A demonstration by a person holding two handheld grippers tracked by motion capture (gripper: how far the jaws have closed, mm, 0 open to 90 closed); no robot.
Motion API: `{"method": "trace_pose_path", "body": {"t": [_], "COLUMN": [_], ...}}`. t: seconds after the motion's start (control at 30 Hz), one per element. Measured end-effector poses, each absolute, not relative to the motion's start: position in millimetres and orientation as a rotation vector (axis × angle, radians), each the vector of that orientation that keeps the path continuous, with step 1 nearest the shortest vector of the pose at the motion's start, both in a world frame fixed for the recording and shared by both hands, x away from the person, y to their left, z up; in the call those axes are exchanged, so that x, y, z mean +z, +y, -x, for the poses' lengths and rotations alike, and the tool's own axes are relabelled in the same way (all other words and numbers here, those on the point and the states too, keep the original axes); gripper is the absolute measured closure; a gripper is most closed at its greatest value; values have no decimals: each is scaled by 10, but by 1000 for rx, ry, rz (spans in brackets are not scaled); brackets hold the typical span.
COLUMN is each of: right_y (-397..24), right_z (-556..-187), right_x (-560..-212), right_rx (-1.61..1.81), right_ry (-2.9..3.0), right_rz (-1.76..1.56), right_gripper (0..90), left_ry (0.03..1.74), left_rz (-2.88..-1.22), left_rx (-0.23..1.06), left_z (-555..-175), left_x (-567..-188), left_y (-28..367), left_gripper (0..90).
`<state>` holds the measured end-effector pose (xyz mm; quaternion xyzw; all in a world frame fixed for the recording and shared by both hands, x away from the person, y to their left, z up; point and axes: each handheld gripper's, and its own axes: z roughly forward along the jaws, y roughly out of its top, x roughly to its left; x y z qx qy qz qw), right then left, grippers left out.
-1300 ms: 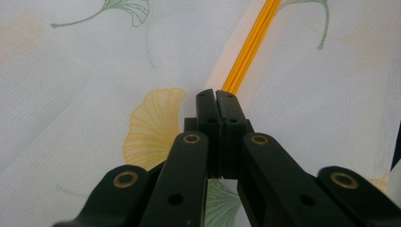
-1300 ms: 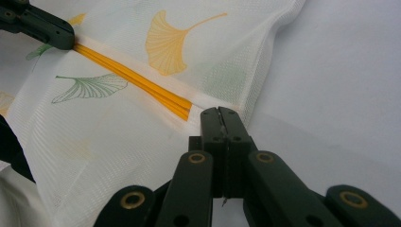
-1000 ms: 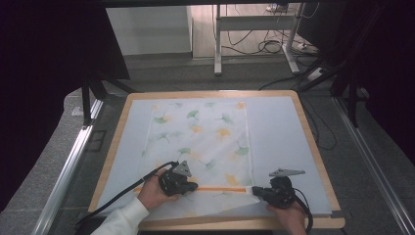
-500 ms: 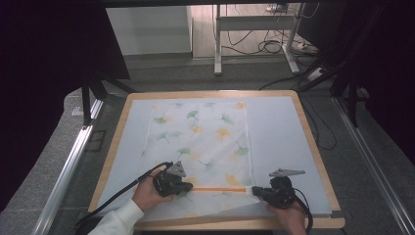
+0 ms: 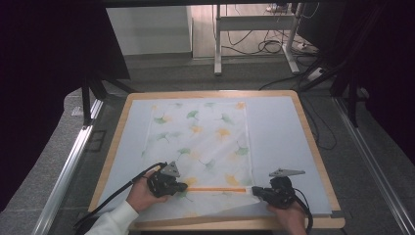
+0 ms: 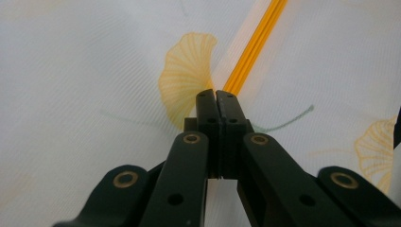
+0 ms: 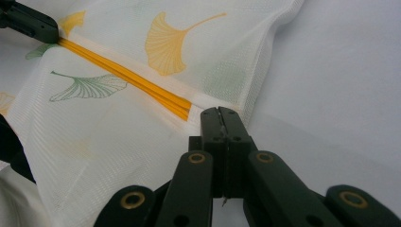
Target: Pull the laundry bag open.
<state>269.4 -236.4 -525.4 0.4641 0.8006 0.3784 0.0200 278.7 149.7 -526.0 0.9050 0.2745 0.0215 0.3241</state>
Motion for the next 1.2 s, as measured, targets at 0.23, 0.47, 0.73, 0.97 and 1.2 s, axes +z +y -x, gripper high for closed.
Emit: {"method": "trace_pose_path", "body": {"t": [0.23, 0.47, 0.73, 0.97, 1.2], "right_y": [-2364, -2366, -2364, -2364, -2366], "right_z": [-2694, -2695, -2694, -2693, -2694], "right_x": [-5254, -5254, -5254, -5255, -5254], "right_rx": [1175, 1174, 1174, 1176, 1175], "right_ry": [2483, 2484, 2483, 2482, 2483], "right_rz": [-1440, -1441, -1442, -1443, -1445], "right_gripper": [899, 899, 899, 899, 899], "left_ry": [744, 765, 800, 824, 847], "left_rz": [-2367, -2363, -2352, -2344, -2335], "left_rx": [59, 68, 72, 78, 75], "left_z": [-2770, -2758, -2734, -2719, -2705], "left_x": [-5269, -5273, -5281, -5287, -5294], "left_y": [1649, 1761, 1897, 2015, 2120], "left_gripper": [900, 900, 900, 900, 900]}}
